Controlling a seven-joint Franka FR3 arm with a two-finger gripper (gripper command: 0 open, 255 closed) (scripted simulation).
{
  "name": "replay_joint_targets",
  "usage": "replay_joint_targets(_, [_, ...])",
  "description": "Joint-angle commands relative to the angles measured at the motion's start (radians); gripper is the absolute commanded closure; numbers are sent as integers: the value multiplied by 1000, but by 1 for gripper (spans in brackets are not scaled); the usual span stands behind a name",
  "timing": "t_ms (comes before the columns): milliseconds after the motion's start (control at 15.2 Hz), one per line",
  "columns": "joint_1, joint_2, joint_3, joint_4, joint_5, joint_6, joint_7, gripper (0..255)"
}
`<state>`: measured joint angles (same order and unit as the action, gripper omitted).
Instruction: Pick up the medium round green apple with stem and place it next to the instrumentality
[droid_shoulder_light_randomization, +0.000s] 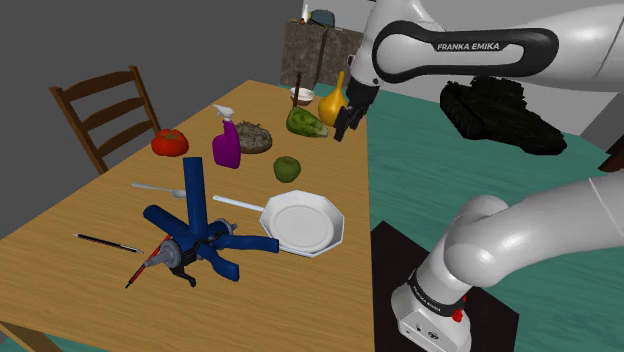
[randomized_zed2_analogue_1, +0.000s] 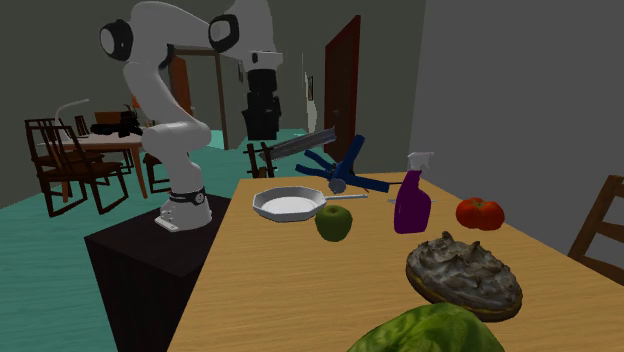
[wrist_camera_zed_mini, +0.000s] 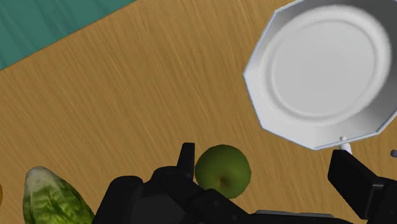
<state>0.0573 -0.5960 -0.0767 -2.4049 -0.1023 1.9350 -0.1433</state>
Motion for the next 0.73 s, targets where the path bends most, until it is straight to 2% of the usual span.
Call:
replay_joint_targets(0, [14, 68, -35, -3, 0, 81, -76, 0])
replay_joint_targets(330, [56, 248, -109, 44, 35, 227, -267, 0])
replay_joint_targets(660, [98, 444, -162, 130, 119, 338, -478, 0])
